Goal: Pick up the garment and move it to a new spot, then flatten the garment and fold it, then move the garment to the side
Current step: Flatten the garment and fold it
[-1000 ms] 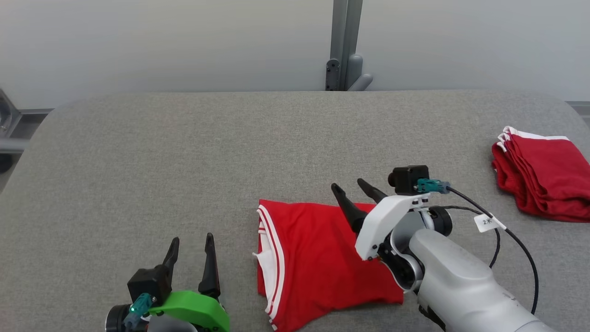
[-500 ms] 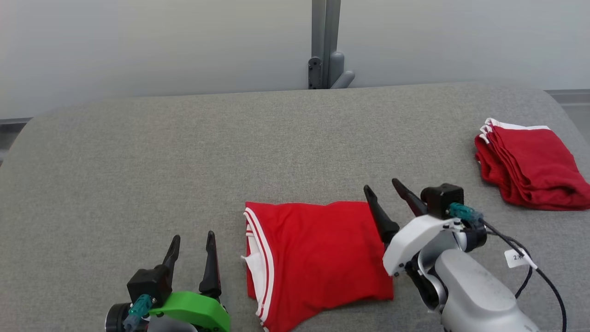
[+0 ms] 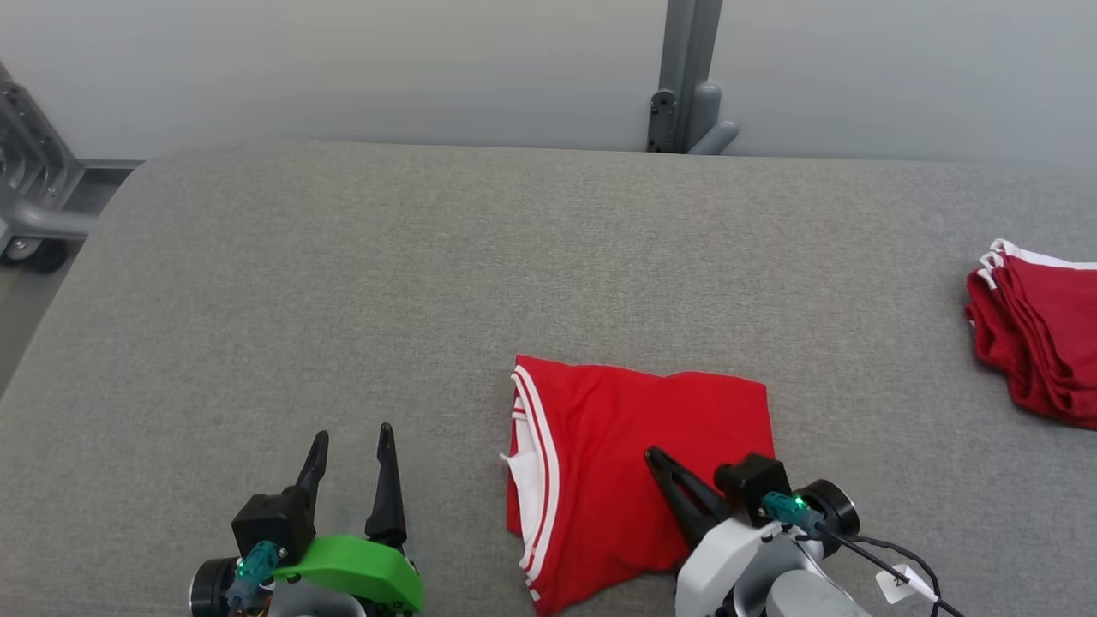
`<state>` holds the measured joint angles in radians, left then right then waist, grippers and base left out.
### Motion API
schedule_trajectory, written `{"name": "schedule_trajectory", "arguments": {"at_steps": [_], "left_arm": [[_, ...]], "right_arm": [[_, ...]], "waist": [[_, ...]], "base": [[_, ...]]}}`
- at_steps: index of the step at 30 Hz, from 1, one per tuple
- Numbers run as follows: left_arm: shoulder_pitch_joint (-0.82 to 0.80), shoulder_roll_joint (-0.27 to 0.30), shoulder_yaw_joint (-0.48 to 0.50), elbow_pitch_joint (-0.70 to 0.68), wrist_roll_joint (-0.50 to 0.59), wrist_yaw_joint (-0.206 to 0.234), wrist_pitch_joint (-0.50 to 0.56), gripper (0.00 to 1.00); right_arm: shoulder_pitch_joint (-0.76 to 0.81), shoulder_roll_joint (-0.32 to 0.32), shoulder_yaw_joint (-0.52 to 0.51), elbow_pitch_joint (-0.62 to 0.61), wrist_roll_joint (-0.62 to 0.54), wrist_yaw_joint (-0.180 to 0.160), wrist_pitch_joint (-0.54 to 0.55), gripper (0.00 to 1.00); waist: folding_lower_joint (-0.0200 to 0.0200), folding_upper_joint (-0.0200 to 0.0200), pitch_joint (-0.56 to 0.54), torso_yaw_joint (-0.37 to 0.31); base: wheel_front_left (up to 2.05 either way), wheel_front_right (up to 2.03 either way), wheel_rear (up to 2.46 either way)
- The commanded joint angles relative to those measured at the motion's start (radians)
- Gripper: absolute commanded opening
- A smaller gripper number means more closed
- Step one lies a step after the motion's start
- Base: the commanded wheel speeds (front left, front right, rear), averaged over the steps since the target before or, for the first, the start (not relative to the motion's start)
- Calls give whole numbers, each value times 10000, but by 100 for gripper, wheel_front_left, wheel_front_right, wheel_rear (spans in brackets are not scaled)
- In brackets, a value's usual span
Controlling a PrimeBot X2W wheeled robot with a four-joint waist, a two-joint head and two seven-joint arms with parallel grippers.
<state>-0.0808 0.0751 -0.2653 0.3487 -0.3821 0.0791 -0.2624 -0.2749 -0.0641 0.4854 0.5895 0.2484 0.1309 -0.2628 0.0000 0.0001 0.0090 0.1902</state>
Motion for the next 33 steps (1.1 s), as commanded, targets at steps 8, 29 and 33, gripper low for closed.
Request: {"name": "schedule_trajectory", "arguments": {"at_steps": [8,29,33], "left_arm": [[-263,6,-12,-1,48,-60,-21,100],[-177,-51,31,106,140,-123,-22,100],[-71,-21,104,55,159,-84,-22,100]], "right_arm": [[-411,108,1073,1406,246,-7,-29,0],[-2393,120,3274,3111,2376,-7,-28,0],[-2539,115,2508,2607,2273,-7,-30,0]], "waist": [[0,-1,405,1312],[0,-1,458,2251],[0,-1,390,1949]], "base": [[0,0,0],[0,0,0],[0,0,0]]}}
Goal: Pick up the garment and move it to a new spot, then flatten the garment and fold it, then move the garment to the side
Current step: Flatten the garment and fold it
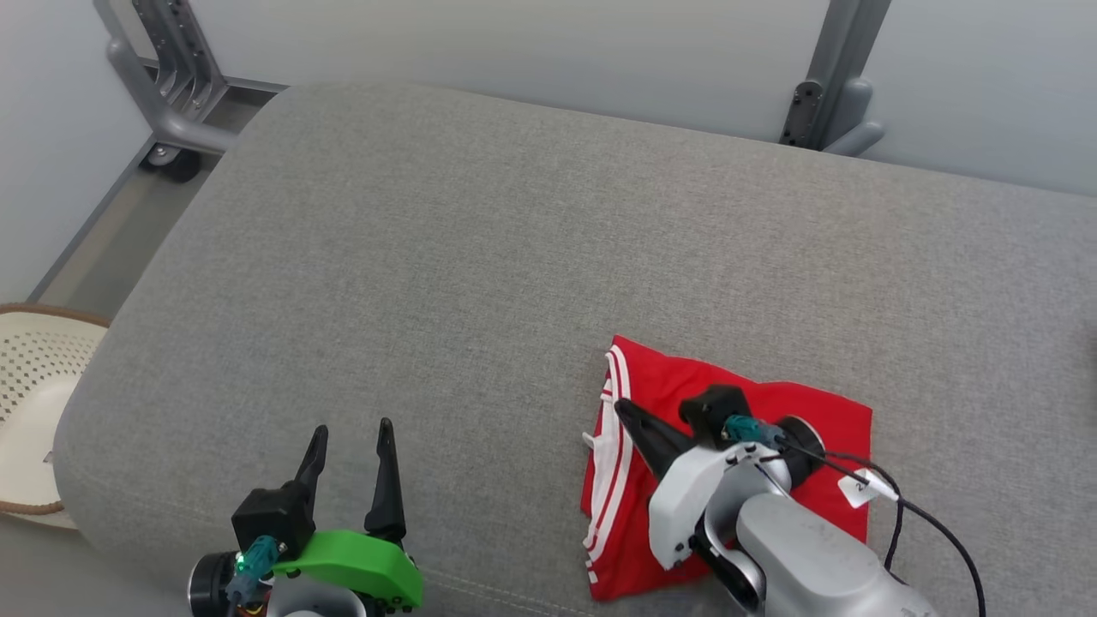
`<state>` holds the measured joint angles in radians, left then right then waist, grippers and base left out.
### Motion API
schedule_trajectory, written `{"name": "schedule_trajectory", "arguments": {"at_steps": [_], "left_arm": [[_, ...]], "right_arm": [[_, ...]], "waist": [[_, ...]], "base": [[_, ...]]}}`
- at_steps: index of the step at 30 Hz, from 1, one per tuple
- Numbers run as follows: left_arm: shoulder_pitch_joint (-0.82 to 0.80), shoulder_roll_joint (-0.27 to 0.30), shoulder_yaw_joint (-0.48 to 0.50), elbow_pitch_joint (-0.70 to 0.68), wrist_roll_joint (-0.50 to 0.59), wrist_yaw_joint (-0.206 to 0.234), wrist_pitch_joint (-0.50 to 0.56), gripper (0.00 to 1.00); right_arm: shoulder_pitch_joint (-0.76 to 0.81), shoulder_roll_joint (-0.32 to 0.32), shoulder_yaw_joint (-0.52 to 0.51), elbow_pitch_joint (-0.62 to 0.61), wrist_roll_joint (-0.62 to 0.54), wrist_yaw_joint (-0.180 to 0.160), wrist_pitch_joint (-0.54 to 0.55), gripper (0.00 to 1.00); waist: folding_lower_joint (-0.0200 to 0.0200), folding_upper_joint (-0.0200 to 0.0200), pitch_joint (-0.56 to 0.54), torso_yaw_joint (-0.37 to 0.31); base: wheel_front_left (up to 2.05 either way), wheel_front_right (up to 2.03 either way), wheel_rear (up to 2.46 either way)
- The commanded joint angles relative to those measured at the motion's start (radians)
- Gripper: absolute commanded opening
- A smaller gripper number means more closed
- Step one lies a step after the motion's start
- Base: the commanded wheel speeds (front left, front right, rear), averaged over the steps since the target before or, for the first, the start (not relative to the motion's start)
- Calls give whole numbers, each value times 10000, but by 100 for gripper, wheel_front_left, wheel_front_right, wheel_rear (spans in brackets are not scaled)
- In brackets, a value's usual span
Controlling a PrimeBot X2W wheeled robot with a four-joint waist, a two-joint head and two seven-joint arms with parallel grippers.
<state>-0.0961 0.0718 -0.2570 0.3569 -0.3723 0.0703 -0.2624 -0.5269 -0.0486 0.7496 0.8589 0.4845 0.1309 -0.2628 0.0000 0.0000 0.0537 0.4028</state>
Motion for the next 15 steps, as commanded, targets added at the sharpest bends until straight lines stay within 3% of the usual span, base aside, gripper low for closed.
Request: {"name": "schedule_trajectory", "arguments": {"at_steps": [1,11,13,14,15], "left_arm": [[95,24,24,-41,62,-8,-22,100],[-3,-5,-176,-202,302,-160,-22,100],[-73,-14,-239,-236,367,-192,-22,100],[-102,-17,-263,-233,407,-213,-22,100],[-130,-20,-282,-250,422,-231,-22,100]], "right_arm": [[-14,-61,-406,-265,-187,-7,-30,0],[996,-354,-3437,-2665,-1851,-7,-28,0],[1373,-328,-4111,-3201,-2290,-7,-28,11],[1553,-315,-4428,-3466,-2453,-7,-30,28],[1743,-291,-4732,-3722,-2628,-7,-29,38]], "waist": [[0,0,-86,-266],[0,0,-384,-1296],[0,0,-424,-1537],[0,0,-445,-1638],[0,0,-464,-1759]], "base": [[0,0,0],[0,0,0],[0,0,0],[0,0,0],[0,0,0]]}}
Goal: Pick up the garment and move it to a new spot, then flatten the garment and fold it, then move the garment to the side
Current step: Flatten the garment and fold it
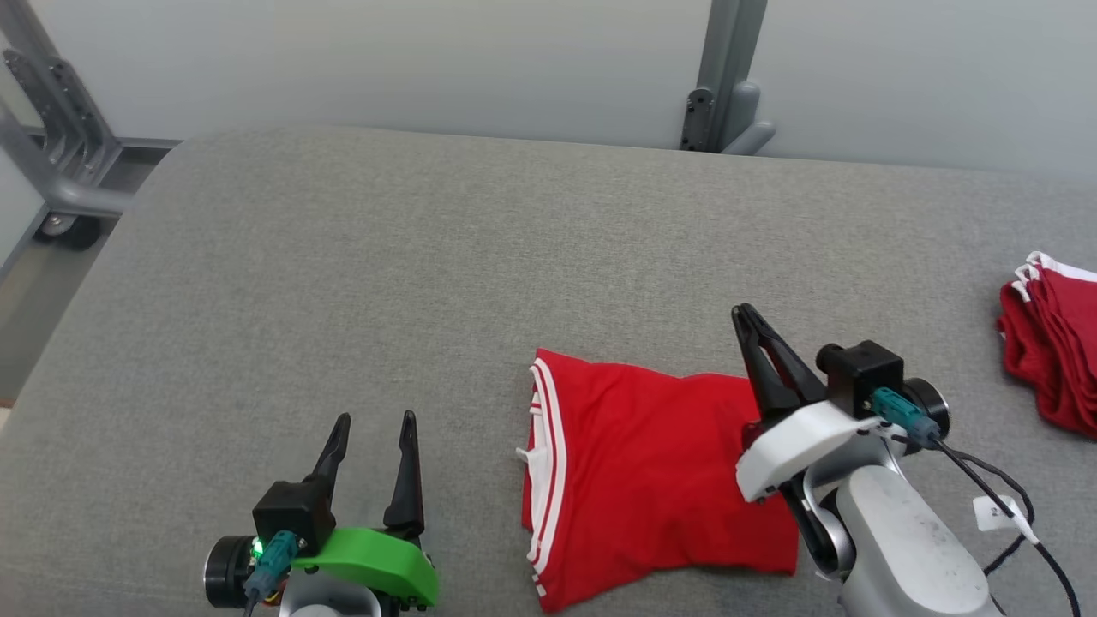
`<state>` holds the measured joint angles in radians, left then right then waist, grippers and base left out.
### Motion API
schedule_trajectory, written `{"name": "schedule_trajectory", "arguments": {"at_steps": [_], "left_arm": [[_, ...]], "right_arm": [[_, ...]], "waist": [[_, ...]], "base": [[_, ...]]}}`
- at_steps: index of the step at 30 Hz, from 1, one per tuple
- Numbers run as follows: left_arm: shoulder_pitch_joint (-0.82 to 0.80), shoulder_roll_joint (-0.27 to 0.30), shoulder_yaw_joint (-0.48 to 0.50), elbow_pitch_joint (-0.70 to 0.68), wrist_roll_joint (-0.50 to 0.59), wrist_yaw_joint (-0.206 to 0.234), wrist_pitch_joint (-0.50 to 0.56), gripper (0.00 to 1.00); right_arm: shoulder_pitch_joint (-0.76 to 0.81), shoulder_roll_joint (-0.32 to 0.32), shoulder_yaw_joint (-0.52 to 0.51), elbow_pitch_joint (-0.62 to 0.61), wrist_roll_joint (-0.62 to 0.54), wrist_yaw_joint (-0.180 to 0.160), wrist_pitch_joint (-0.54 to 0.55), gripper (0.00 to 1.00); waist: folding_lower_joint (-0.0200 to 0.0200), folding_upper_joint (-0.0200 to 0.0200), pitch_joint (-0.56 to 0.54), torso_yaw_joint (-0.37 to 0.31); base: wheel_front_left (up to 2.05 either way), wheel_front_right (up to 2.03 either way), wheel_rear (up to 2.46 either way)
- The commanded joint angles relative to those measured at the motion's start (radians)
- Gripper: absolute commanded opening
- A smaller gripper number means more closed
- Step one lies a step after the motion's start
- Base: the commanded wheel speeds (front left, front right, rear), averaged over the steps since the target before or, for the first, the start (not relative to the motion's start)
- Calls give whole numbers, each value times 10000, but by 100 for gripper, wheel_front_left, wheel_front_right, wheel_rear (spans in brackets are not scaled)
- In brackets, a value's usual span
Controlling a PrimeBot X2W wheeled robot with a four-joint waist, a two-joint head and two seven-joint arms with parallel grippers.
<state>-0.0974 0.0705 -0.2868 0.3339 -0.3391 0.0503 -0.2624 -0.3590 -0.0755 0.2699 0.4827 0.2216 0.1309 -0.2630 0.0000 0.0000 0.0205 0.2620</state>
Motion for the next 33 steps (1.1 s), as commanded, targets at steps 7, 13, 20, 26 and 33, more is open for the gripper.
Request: {"name": "schedule_trajectory", "arguments": {"at_steps": [7,13,20,26,33], "left_arm": [[-175,-50,37,-157,178,-86,-22,100],[-66,-84,103,-245,292,-74,-22,100],[171,-112,315,-342,368,-79,-22,100],[486,-130,627,-405,467,3,-22,100],[634,-155,820,-416,554,-73,-22,100]], "right_arm": [[1380,165,-1465,-1527,-768,-7,-28,100],[2372,237,-2386,-2606,-977,-7,-27,100],[3214,245,-2620,-3355,-741,-7,-27,100],[3604,243,-2521,-3581,-529,-7,-27,100],[3750,243,-2502,-3617,-519,-7,-27,100]], "waist": [[0,0,-261,-1031],[0,0,-342,-1431],[0,0,-389,-1683],[0,0,-412,-1709],[0,0,-434,-1624]], "base": [[0,0,0],[0,0,0],[0,0,0],[0,0,0],[0,0,0]]}}
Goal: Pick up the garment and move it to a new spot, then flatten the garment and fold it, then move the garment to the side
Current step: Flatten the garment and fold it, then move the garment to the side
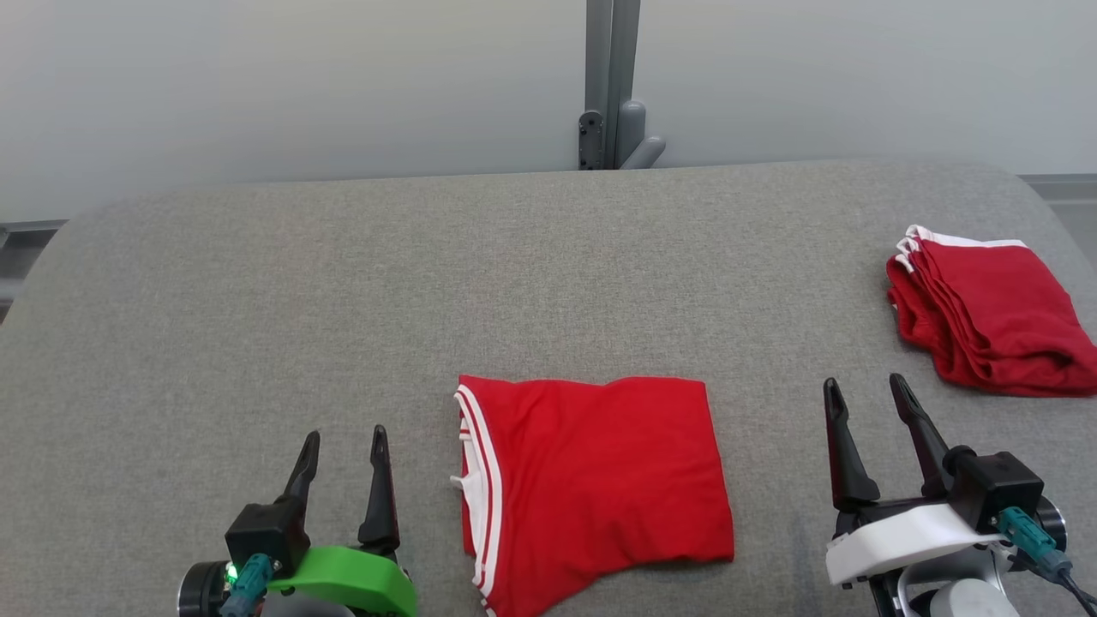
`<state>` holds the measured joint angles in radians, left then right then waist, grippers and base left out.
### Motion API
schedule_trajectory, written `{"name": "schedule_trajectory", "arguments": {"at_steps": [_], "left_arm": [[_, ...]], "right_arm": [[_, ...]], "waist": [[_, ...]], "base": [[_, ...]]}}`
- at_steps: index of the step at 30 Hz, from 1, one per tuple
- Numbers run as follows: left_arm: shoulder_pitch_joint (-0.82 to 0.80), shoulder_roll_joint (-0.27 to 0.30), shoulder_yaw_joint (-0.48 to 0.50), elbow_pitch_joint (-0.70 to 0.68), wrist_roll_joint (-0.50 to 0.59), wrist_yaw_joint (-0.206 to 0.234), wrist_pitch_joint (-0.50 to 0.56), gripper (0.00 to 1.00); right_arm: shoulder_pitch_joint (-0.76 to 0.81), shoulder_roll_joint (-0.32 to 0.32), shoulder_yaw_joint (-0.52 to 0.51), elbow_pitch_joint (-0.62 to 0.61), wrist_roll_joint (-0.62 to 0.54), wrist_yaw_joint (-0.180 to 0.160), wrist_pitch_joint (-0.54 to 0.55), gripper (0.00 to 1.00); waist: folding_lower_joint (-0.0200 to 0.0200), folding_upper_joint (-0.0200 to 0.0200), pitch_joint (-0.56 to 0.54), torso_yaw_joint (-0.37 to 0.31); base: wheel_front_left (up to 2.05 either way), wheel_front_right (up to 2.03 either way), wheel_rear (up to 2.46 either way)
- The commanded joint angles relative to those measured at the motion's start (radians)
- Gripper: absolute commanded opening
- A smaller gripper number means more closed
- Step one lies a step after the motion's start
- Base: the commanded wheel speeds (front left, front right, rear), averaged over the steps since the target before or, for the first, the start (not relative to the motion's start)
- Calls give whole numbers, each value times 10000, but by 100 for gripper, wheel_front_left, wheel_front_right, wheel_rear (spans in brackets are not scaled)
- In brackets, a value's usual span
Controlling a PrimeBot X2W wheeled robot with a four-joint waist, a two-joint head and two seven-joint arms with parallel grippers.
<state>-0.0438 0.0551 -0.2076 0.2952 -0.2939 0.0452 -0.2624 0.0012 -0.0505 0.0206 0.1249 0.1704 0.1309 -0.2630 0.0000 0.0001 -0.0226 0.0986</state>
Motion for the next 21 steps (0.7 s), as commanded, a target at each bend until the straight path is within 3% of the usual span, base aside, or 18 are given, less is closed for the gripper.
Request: {"name": "schedule_trajectory", "arguments": {"at_steps": [1,17,21], "left_arm": [[90,-5,42,-27,114,-30,-22,100],[70,-31,112,0,195,-47,-22,100],[52,-37,79,-7,185,-36,-22,100]], "right_arm": [[145,-7,-21,-43,-15,-7,-27,100],[-16,-9,112,275,-53,-7,47,100],[-408,-45,219,626,-105,-7,809,100]], "waist": [[0,-1,-7,21],[0,-1,-8,26],[0,-1,40,85]], "base": [[0,0,0],[0,0,0],[0,0,0]]}}
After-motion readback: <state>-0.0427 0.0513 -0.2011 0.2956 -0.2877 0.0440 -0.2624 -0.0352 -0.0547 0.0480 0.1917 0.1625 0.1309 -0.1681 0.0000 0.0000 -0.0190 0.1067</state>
